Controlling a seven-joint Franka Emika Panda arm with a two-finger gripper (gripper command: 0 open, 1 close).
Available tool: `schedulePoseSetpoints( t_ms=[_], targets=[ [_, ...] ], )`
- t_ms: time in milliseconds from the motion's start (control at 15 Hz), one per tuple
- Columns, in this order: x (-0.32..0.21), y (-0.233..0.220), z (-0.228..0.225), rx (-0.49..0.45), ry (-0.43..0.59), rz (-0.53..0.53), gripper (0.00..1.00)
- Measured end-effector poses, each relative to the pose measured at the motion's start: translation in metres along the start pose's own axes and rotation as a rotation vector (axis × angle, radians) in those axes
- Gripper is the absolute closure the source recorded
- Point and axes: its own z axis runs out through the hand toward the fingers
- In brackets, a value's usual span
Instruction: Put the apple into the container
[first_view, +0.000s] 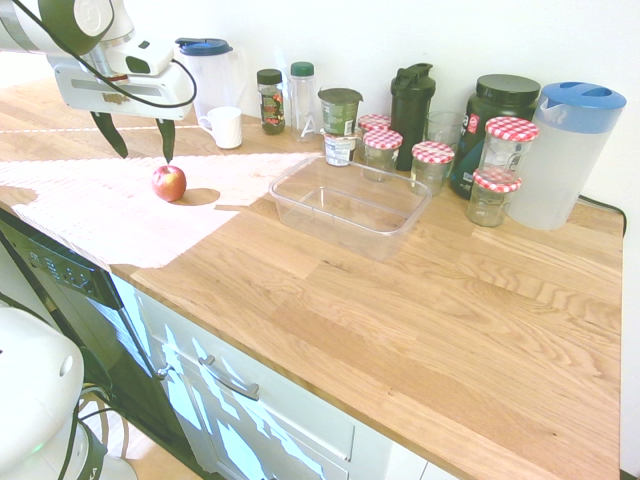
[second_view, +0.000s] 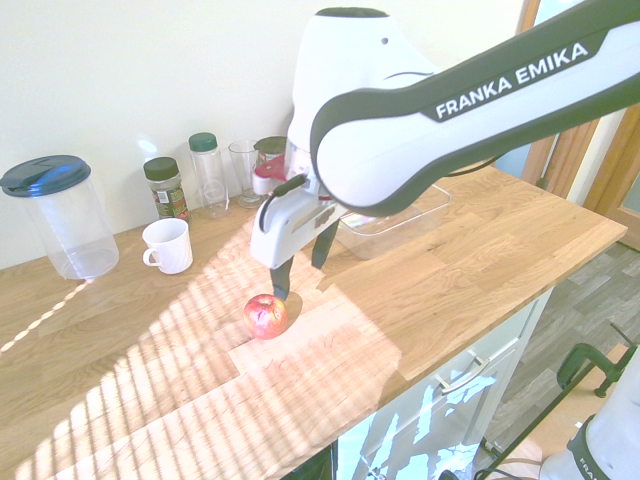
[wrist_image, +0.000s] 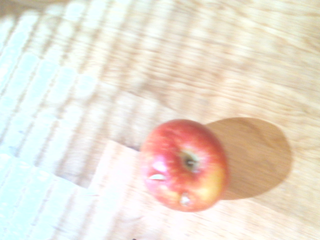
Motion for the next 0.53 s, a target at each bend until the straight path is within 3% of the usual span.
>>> schedulePoseSetpoints(
  t_ms=[533],
  targets=[
    [0.018,-0.017,0.059,-0.051,0.016,-0.068,0.0]
  ],
)
